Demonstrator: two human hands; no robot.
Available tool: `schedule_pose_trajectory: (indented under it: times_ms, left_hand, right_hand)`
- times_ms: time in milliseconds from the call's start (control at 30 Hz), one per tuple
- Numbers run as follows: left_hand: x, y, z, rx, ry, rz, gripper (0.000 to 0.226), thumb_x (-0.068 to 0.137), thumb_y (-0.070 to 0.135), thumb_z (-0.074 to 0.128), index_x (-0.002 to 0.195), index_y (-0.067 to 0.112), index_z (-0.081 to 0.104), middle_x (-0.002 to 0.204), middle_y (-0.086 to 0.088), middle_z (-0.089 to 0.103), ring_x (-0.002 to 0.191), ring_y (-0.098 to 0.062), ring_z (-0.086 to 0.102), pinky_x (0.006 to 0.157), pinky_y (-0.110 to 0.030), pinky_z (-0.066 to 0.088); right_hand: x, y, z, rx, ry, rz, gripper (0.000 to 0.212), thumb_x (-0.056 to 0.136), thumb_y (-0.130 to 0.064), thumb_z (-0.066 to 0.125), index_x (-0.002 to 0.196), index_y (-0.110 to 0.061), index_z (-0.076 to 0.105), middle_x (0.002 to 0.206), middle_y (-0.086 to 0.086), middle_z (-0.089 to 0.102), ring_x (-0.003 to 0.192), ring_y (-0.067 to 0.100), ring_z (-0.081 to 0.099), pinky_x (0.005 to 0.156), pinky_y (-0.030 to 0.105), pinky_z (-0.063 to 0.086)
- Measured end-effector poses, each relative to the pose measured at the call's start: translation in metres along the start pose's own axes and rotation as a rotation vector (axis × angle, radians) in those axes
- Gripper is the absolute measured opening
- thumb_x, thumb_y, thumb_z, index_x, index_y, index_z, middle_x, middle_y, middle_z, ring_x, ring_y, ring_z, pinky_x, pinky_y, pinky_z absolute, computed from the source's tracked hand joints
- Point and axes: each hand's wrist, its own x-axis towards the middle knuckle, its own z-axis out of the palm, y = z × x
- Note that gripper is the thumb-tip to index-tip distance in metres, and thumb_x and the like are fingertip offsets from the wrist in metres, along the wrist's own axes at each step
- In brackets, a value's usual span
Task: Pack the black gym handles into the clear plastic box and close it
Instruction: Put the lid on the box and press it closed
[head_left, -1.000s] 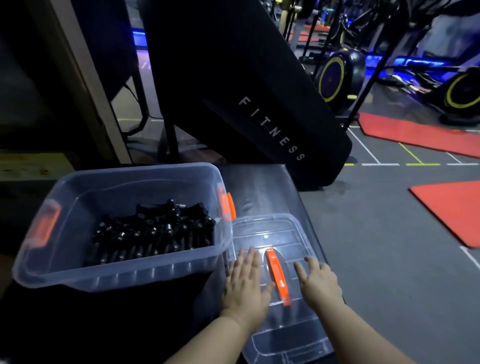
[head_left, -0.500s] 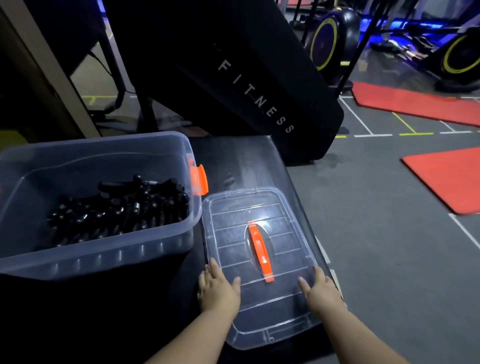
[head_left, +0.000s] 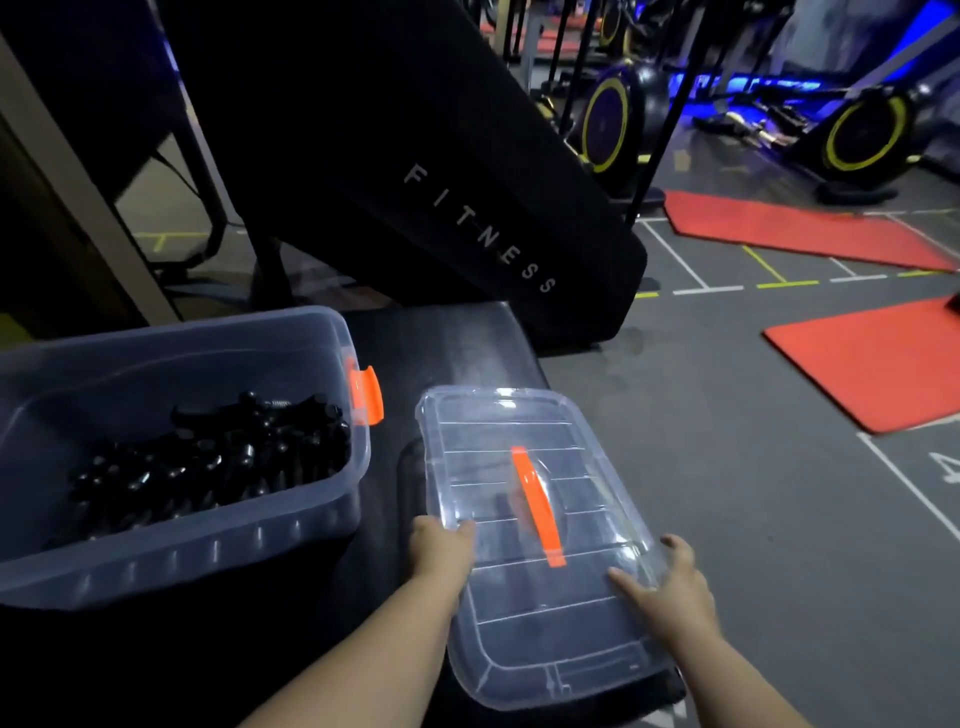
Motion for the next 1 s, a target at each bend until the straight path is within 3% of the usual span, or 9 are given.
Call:
schedule_pose_trajectory:
  times_ms: [100, 200, 333, 533, 700, 800, 867, 933, 1000]
  left_hand:
    - [-0.02, 0.028, -0.007, -0.194, -0.064, 0.073, 0.027, 0.084, 0.013, 0.061, 0.099, -0.006, 0.049, 0.085, -0.012, 0.06, 0.053, -0.018, 0.063, 0.045, -0.022, 0.049]
    - [-0.036, 0.058, -0.02, -0.314, -0.049, 0.137, 0.025, 0.084, 0.009, 0.06, 0.103, 0.002, 0.045, 0.085, -0.007, 0.055, 0.052, -0.019, 0.061, 0.048, -0.025, 0.049]
    - [-0.049, 0.091, -0.05, -0.401, -0.012, 0.243, 0.024, 0.086, 0.01, 0.06, 0.099, 0.008, 0.04, 0.088, -0.004, 0.049, 0.051, -0.017, 0.058, 0.035, -0.016, 0.042]
    - [-0.051, 0.113, -0.104, -0.561, 0.118, 0.238, 0.026, 0.084, 0.012, 0.064, 0.092, 0.012, 0.04, 0.081, -0.01, 0.058, 0.052, -0.022, 0.062, 0.054, -0.034, 0.057]
    - [-0.057, 0.114, -0.146, -0.77, 0.247, 0.187, 0.03, 0.082, 0.016, 0.069, 0.089, 0.009, 0.041, 0.077, -0.009, 0.058, 0.052, -0.017, 0.055, 0.038, -0.013, 0.042]
    - [-0.039, 0.105, -0.163, -0.83, 0.334, 0.172, 0.044, 0.06, 0.046, 0.066, 0.082, 0.017, 0.042, 0.087, -0.013, 0.067, 0.068, -0.028, 0.066, 0.067, -0.036, 0.058]
    - [0.006, 0.087, -0.158, -0.845, 0.4, 0.16, 0.054, 0.049, 0.059, 0.059, 0.083, 0.02, 0.044, 0.087, -0.014, 0.069, 0.071, -0.029, 0.069, 0.071, -0.047, 0.058]
    - [-0.012, 0.091, -0.181, -0.893, 0.412, 0.16, 0.052, 0.058, 0.051, 0.064, 0.089, 0.013, 0.046, 0.084, -0.015, 0.069, 0.068, -0.028, 0.07, 0.068, -0.045, 0.059]
    - [-0.032, 0.095, -0.205, -0.971, 0.372, 0.159, 0.04, 0.074, 0.029, 0.07, 0.095, 0.001, 0.049, 0.082, -0.02, 0.068, 0.06, -0.026, 0.07, 0.055, -0.034, 0.057]
  right_hand:
    - [-0.007, -0.008, -0.025, 0.151, 0.068, 0.001, 0.096, 0.062, -0.049, 0.084, 0.139, -0.025, 0.033, 0.128, 0.018, 0.053, 0.114, 0.037, 0.054, 0.093, 0.043, 0.043]
    - [-0.012, -0.029, -0.044, 0.328, 0.139, -0.033, 0.082, 0.075, -0.039, 0.078, 0.14, -0.021, 0.032, 0.13, 0.021, 0.05, 0.118, 0.038, 0.051, 0.097, 0.044, 0.039]
    - [-0.028, -0.078, -0.057, 0.538, 0.219, -0.068, 0.07, 0.084, -0.044, 0.063, 0.14, -0.017, 0.03, 0.129, 0.021, 0.049, 0.114, 0.039, 0.052, 0.101, 0.047, 0.037]
    - [-0.054, -0.145, -0.043, 0.745, 0.225, 0.004, 0.085, 0.084, -0.031, 0.068, 0.145, 0.001, 0.02, 0.142, 0.03, 0.036, 0.127, 0.042, 0.042, 0.107, 0.048, 0.032]
    - [-0.102, -0.201, -0.013, 0.813, 0.081, -0.037, 0.088, 0.083, -0.039, 0.065, 0.147, -0.009, 0.014, 0.137, 0.021, 0.044, 0.109, 0.038, 0.053, 0.096, 0.049, 0.044]
    - [-0.124, -0.229, 0.003, 0.846, 0.038, -0.006, 0.082, 0.086, -0.032, 0.066, 0.146, -0.008, 0.015, 0.127, 0.022, 0.05, 0.098, 0.036, 0.055, 0.089, 0.04, 0.043]
    - [-0.139, -0.248, 0.016, 0.868, -0.004, -0.001, 0.075, 0.087, -0.026, 0.066, 0.142, -0.01, 0.017, 0.095, 0.016, 0.056, 0.069, 0.032, 0.058, 0.071, 0.041, 0.048]
    - [-0.152, -0.261, 0.03, 0.85, -0.04, -0.028, 0.076, 0.079, -0.039, 0.068, 0.133, -0.019, 0.019, 0.076, 0.014, 0.061, 0.06, 0.032, 0.06, 0.063, 0.039, 0.048]
    - [-0.15, -0.27, 0.047, 0.814, -0.057, -0.077, 0.074, 0.07, -0.05, 0.066, 0.125, -0.028, 0.022, 0.09, 0.021, 0.069, 0.073, 0.036, 0.065, 0.068, 0.043, 0.05]
